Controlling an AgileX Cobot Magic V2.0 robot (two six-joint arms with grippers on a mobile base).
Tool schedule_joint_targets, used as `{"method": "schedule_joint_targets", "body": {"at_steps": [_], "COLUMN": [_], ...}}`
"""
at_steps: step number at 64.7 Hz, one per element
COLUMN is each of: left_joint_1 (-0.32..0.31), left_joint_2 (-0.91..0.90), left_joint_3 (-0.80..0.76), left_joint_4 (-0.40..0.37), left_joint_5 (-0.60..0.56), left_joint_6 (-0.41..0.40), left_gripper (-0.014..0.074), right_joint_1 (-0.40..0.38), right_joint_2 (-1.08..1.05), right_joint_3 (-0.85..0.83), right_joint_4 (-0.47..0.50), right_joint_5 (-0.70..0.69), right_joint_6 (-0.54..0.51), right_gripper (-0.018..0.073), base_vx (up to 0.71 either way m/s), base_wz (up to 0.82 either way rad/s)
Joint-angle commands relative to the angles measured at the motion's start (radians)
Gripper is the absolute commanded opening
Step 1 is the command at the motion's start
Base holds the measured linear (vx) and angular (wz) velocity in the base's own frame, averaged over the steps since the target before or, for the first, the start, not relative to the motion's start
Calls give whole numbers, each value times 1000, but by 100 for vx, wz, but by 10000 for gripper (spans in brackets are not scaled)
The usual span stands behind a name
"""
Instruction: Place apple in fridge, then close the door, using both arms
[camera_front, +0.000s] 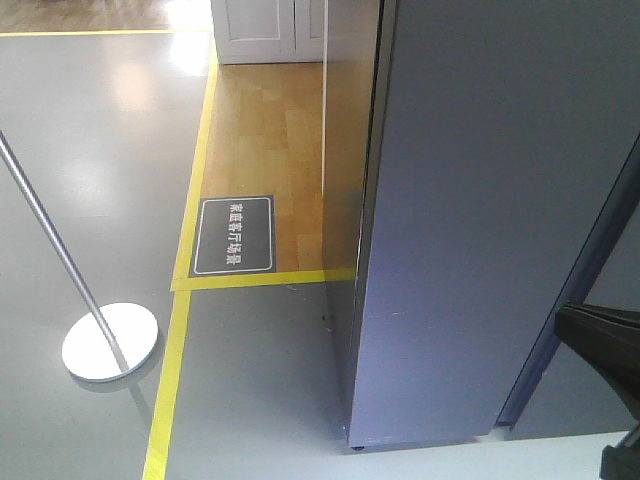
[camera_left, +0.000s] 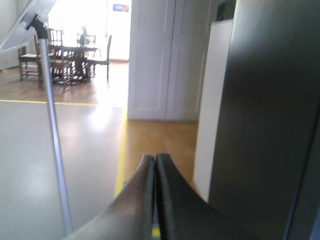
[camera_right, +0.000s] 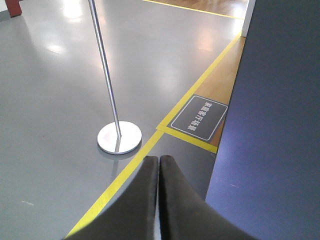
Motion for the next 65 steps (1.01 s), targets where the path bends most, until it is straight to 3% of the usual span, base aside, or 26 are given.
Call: {"method": "schedule_joint_targets", "body": {"at_steps": [1, 9, 45, 65], "left_joint_1": [-5, -14, -16, 45], "left_joint_2": [7, 7, 7, 7], "left_joint_3": [-22, -22, -22, -22], "left_joint_4": [-96, -108, -87, -76], "left_joint_5": [-13, 26, 22, 20], "left_joint_6": [172, 200, 168, 166], "left_gripper": [-6, -6, -6, -6], "right_joint_1": [-7, -7, -7, -7], "right_joint_2": [1, 1, 1, 1], "right_joint_3": [-26, -26, -26, -26], "right_joint_4": [38, 38, 38, 38], "right_joint_5": [-34, -34, -34, -34], "right_joint_6": [-9, -9, -9, -9], "right_gripper": [-6, -6, -6, -6], "base_vx": [0, 0, 0, 0], "base_wz": [0, 0, 0, 0]}}
